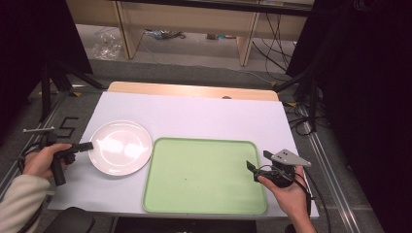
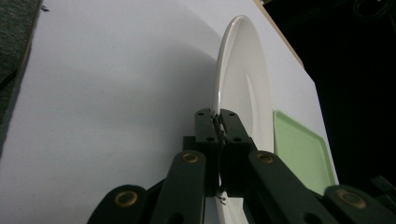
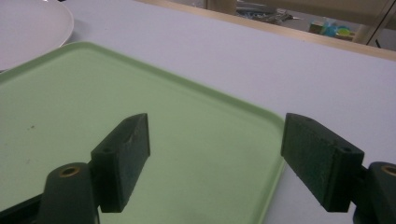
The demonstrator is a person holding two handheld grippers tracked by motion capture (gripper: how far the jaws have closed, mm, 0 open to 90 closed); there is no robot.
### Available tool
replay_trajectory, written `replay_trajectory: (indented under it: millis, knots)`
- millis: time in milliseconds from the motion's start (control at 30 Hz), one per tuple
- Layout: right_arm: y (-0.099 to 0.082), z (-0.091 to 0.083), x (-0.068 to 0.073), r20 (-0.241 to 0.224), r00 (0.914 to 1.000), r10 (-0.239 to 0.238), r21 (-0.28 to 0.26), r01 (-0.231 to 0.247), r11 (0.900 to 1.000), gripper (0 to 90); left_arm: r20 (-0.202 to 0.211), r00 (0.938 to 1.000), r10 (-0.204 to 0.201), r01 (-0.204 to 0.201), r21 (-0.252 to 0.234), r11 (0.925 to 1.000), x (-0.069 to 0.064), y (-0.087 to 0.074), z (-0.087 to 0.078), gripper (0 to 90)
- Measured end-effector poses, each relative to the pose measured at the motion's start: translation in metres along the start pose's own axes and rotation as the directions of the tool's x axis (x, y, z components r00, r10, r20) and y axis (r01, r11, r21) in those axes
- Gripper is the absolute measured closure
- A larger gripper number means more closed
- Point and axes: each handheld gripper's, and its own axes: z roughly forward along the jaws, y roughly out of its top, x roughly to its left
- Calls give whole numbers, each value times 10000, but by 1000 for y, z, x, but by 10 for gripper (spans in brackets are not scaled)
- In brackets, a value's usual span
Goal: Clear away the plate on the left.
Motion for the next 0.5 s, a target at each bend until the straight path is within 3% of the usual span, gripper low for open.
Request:
replay_trajectory:
  millis: [467,500]
  knots:
    - [0,0,0,-15,10000,17,-25,-17,10000,246,413,9983,-415,431,-368,9984,2,0,-7,868]
    - [0,0,0,-37,10000,14,-45,-14,10000,244,613,9972,-439,473,-544,9974,2,0,-6,868]
